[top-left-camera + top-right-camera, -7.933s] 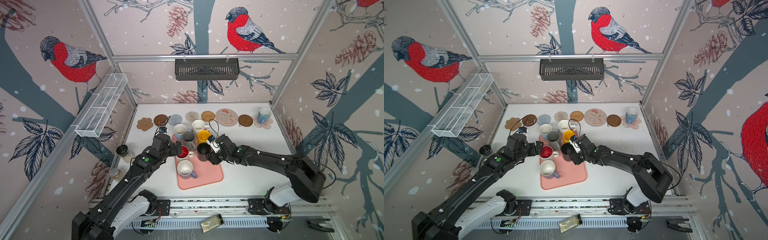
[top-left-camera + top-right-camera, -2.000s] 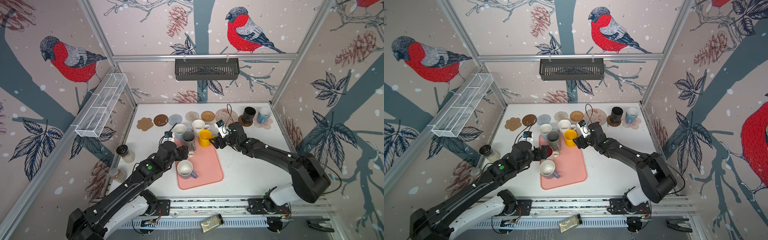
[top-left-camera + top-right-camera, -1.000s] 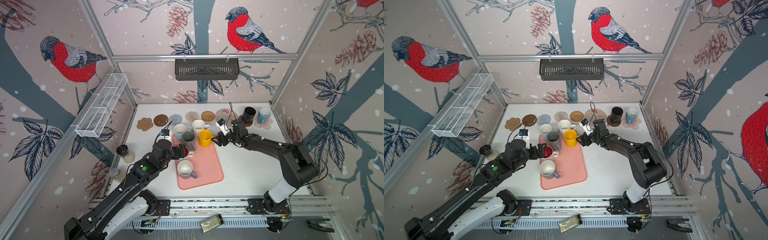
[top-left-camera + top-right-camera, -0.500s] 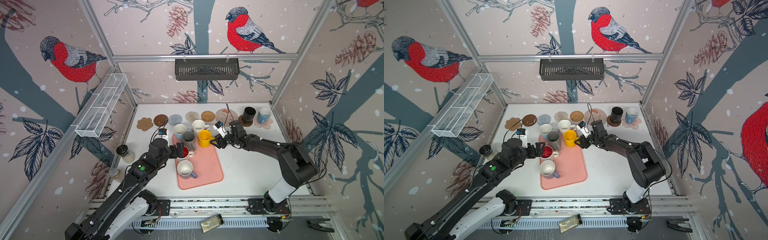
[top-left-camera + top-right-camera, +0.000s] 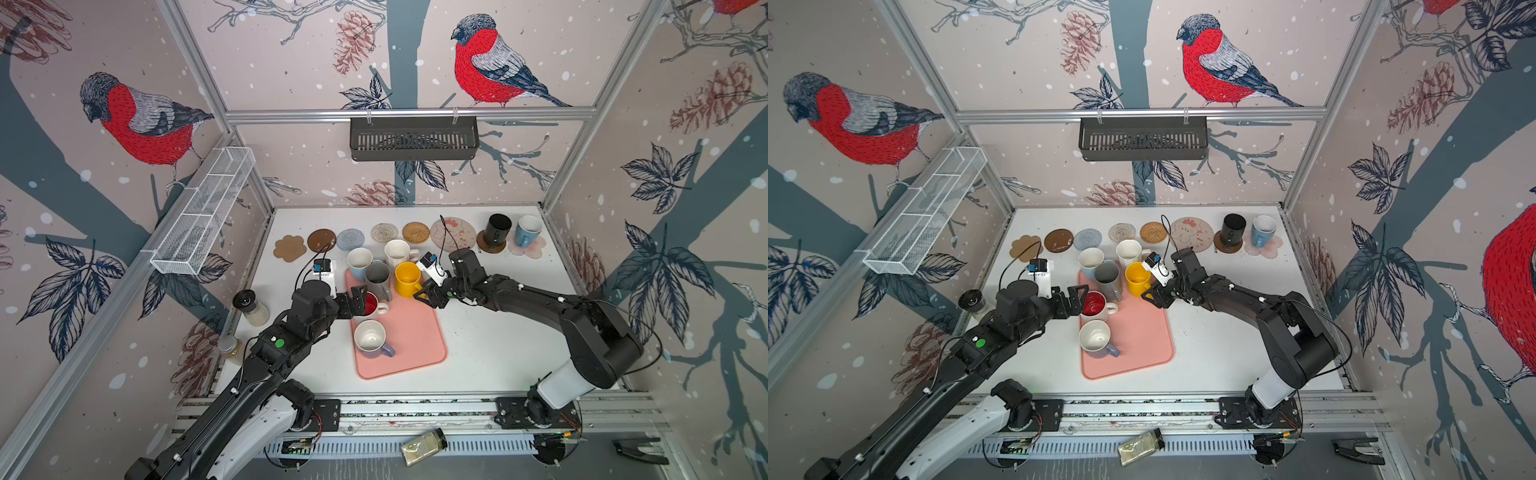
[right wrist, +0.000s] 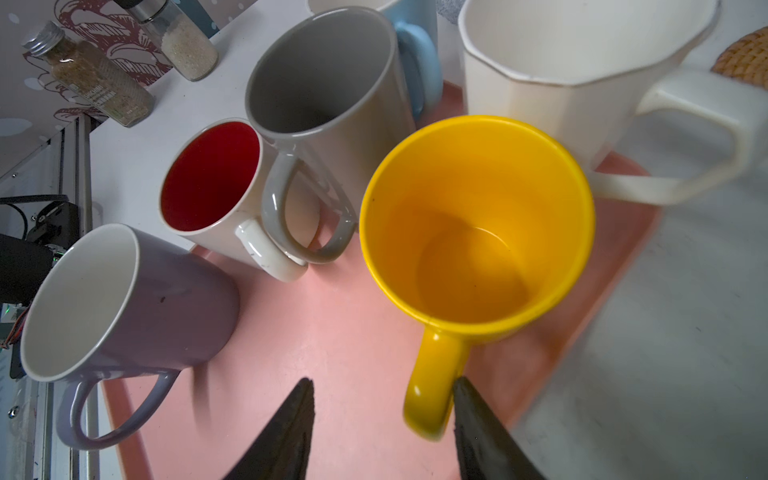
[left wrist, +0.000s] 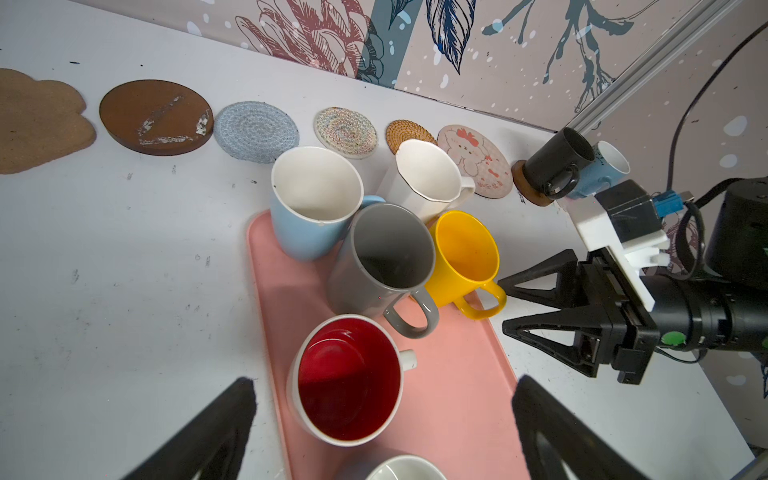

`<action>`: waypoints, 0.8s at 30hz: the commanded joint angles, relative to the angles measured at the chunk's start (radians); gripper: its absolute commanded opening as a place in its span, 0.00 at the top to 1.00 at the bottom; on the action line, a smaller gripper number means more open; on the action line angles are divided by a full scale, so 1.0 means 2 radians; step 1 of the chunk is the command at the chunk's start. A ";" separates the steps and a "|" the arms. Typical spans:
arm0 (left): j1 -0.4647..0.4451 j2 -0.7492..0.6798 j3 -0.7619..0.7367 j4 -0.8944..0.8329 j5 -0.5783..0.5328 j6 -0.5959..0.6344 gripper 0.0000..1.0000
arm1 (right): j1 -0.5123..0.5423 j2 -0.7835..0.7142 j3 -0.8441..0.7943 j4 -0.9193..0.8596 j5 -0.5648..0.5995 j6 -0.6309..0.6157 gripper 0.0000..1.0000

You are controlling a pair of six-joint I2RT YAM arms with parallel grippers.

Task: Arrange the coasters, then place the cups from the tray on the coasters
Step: 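Lower the right gripper onto the yellow mug rim and close it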

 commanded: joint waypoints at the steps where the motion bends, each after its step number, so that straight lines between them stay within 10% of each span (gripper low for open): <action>1: 0.001 0.000 -0.001 0.010 -0.007 0.001 0.03 | 0.007 -0.005 -0.001 0.012 0.046 0.023 0.49; 24: 0.000 -0.001 -0.001 0.010 0.006 0.004 0.03 | 0.068 0.053 0.098 -0.135 0.214 0.154 0.68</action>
